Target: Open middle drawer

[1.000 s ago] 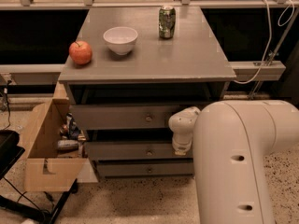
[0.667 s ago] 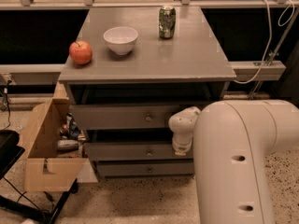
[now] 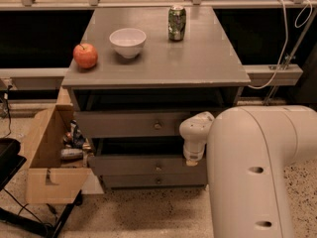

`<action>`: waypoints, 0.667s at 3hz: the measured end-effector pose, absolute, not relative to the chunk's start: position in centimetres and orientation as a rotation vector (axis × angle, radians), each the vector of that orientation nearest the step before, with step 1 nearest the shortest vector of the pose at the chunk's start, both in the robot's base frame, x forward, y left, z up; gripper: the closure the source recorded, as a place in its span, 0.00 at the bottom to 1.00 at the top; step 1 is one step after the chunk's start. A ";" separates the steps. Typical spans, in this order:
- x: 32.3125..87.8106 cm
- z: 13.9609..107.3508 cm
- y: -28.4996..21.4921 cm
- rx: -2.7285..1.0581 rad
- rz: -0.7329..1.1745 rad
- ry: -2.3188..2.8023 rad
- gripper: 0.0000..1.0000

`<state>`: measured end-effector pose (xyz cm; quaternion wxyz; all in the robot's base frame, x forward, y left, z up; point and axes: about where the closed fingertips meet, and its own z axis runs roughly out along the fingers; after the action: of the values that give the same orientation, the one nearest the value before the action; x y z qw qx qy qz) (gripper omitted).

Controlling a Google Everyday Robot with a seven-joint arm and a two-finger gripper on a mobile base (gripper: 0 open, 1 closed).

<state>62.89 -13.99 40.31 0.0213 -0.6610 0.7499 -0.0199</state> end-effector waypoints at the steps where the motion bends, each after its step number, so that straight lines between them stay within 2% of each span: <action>1: 62.9 40.5 -14.0 -2.049 -0.062 2.324 1.00; 2: 62.9 40.4 -14.0 -2.049 -0.061 2.325 0.82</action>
Offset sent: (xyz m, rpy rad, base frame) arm 0.0000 0.0000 0.0015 0.0000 0.0000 0.0000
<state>62.87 -13.99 40.45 0.0212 -0.6610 0.7498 -0.0198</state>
